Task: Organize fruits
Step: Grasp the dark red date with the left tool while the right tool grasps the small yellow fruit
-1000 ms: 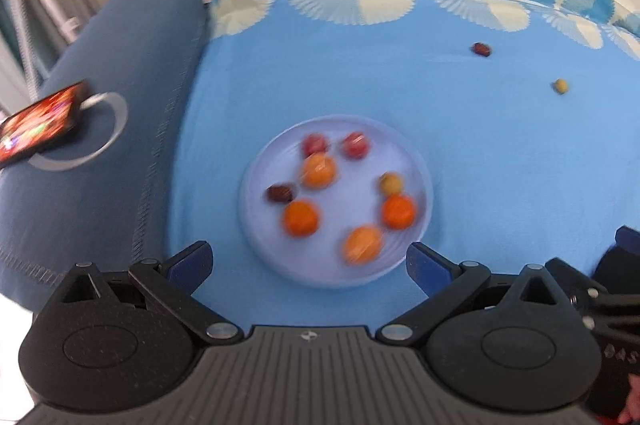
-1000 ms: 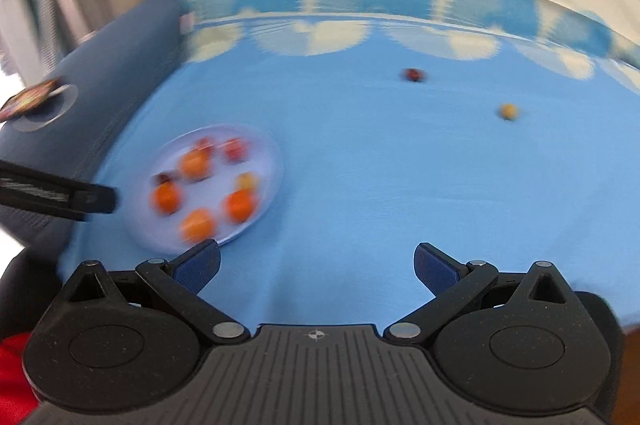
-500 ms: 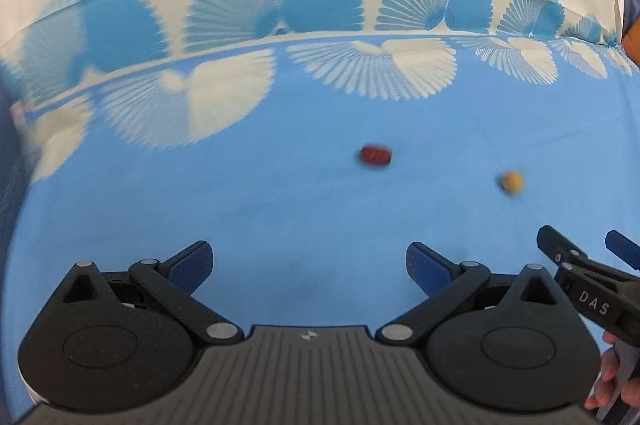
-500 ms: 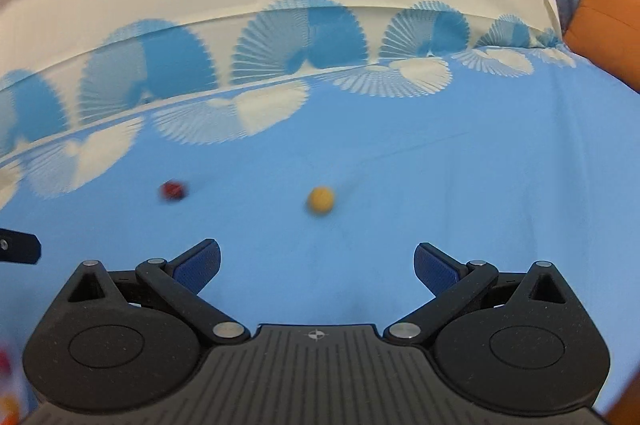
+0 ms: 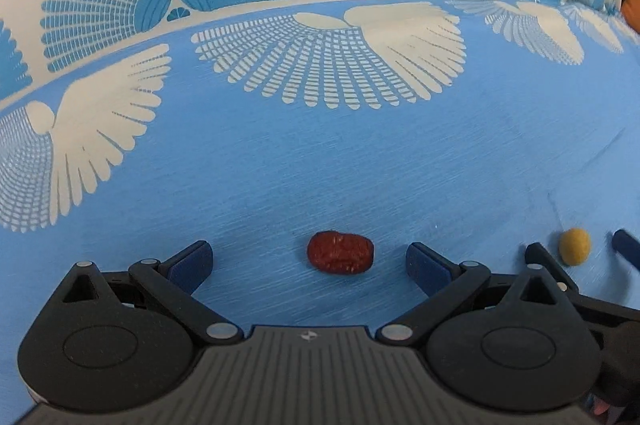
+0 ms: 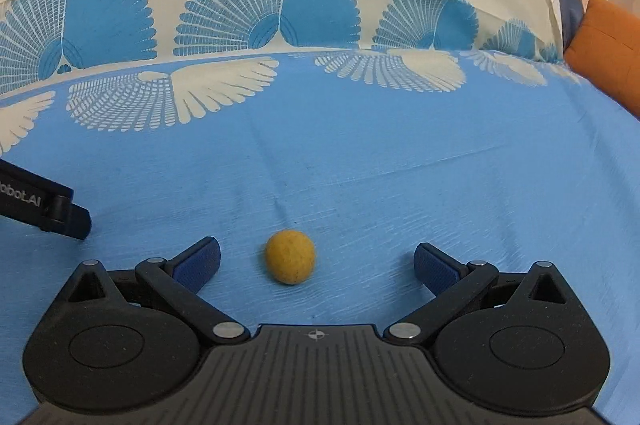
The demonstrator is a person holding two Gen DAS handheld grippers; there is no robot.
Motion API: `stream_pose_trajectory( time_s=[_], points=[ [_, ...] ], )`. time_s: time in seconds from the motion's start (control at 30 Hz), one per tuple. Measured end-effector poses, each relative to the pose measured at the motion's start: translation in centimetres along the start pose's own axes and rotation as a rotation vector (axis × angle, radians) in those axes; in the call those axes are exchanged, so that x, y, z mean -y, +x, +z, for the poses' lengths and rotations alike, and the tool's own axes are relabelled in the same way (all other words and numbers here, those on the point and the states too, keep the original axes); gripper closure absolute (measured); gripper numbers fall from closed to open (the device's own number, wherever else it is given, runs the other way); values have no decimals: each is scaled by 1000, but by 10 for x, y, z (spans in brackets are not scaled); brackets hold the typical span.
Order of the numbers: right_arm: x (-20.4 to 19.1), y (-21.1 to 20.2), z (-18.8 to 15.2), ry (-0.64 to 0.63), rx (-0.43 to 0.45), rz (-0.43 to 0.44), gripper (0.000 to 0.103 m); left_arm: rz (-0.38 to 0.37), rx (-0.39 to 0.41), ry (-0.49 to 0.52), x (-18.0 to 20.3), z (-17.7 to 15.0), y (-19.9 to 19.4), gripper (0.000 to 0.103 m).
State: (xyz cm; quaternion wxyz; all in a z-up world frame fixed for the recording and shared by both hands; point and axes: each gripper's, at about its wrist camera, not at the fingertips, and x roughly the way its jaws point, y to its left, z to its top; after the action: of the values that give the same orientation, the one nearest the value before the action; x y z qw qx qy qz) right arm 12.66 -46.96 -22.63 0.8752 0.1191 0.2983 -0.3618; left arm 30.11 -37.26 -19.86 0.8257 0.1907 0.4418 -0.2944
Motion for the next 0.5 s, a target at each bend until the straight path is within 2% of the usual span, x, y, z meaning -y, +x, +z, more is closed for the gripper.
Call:
stream_pose_trajectory(
  time_s=[0.07, 0.13, 0.17, 0.2, 0.23, 0.27, 0.3, 0.4, 0.5],
  points=[
    [4, 2, 0, 31, -6, 16, 1, -3, 5, -6, -1, -1, -2, 4],
    [2, 1, 0, 17, -3, 7, 2, -10, 24, 7, 3, -3, -8, 25],
    [1, -1, 0, 23, 0, -3, 12, -8, 38, 23, 6, -2, -13, 57],
    [2, -5, -1, 40, 9, -35, 31, -7, 42, 41, 11, -1, -18, 68],
    [1, -7, -2, 39, 17, -54, 41, -5, 43, 47, 14, 0, -22, 68],
    [0, -9, -2, 22, 28, -47, 66, -13, 53, 45, 15, 0, -26, 68],
    [1, -10, -2, 6, 38, -50, 78, -10, 53, 52, 17, -1, -31, 68],
    [11, -14, 1, 41, 27, -32, 78, -5, 54, 40, 16, -3, -55, 67],
    [19, -34, 9, 66, 31, -17, 78, 25, 46, 17, 9, -12, -96, 67]
  ],
)
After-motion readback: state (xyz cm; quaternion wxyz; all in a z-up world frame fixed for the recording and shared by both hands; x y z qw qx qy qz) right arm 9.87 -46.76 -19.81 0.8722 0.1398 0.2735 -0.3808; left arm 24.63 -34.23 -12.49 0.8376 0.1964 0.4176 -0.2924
